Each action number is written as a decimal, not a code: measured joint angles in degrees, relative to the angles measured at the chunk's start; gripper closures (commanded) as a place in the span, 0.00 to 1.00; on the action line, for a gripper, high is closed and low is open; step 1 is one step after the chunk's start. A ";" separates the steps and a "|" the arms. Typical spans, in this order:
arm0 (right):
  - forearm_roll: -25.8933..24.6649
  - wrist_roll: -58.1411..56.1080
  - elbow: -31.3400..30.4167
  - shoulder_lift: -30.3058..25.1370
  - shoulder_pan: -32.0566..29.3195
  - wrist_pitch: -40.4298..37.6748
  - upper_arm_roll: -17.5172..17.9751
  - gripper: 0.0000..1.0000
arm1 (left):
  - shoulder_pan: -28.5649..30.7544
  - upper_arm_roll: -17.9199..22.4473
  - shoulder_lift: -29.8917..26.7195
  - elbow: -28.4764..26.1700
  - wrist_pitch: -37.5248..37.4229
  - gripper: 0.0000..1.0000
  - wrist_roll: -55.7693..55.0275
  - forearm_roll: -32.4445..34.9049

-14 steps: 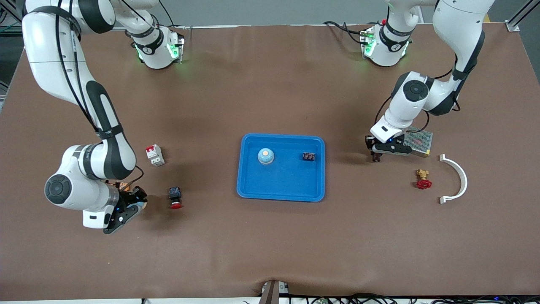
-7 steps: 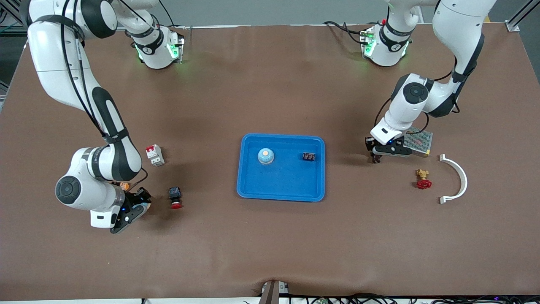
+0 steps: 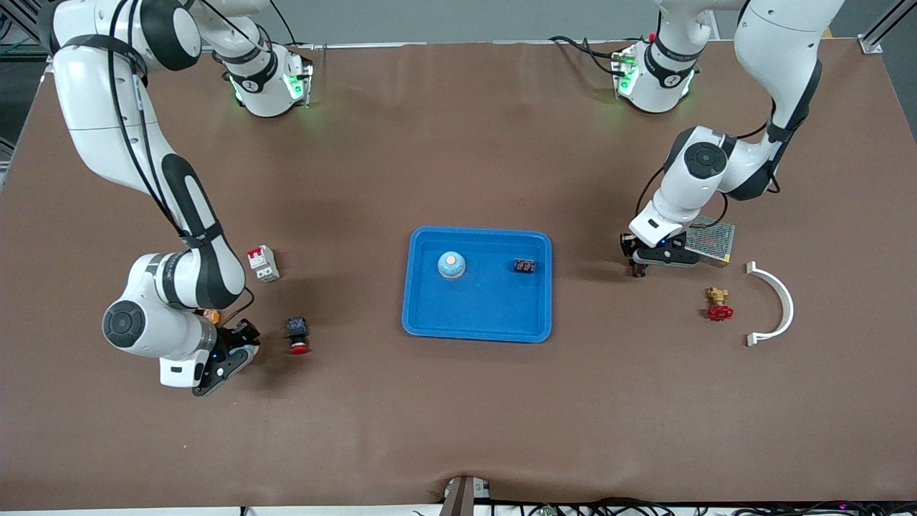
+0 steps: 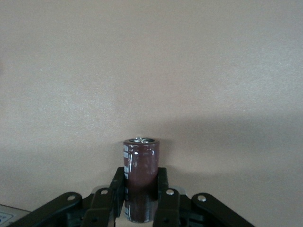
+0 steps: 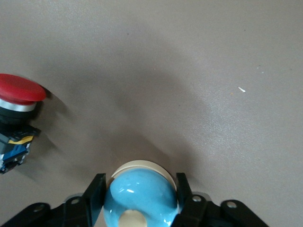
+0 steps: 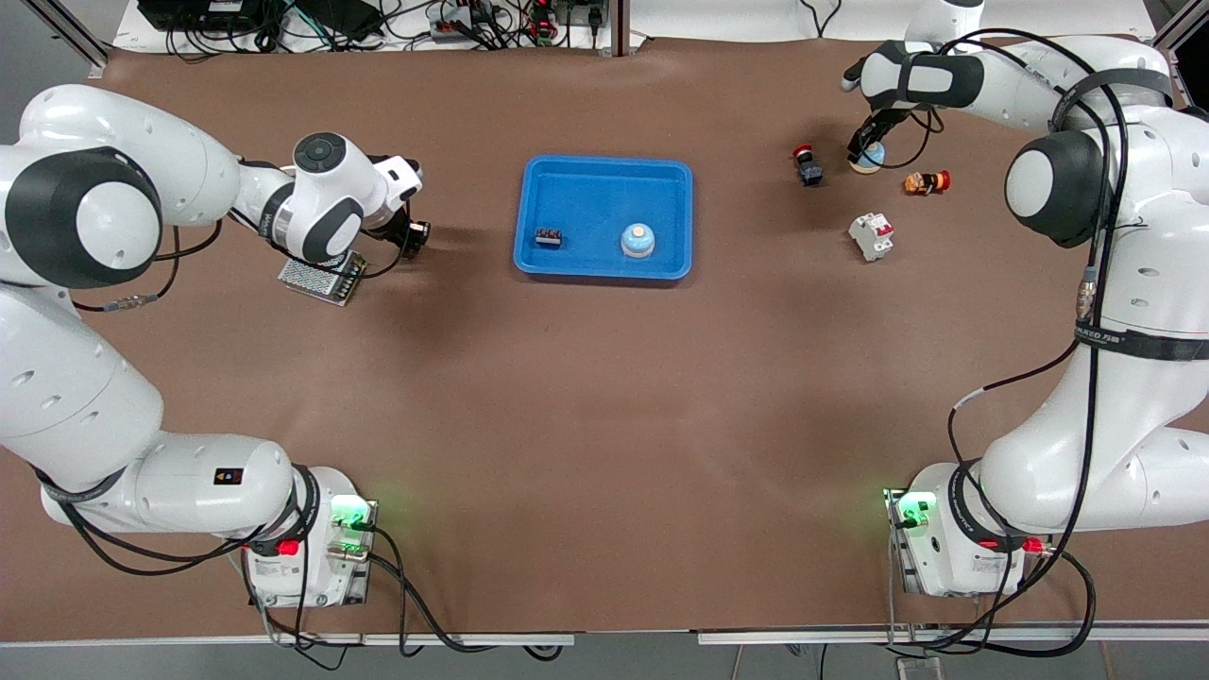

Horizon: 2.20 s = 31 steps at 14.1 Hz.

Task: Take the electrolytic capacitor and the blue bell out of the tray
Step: 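Release the capacitor with the left gripper while the right gripper releases the bell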

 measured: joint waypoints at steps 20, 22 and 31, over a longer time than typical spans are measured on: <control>4.25 31.70 9.44 -6.35 6.88 -13.74 0.87 0.00 | -2.53 -0.85 -2.73 8.00 -16.04 0.00 -8.62 0.00; 4.24 36.83 9.45 -7.35 9.06 -15.06 0.84 0.00 | -2.83 -2.23 -4.62 12.20 -22.88 0.00 -9.88 0.00; 4.24 58.16 9.35 -8.24 19.90 -15.78 0.91 0.00 | -2.96 -5.20 -9.91 13.91 -31.18 0.00 -23.13 -8.74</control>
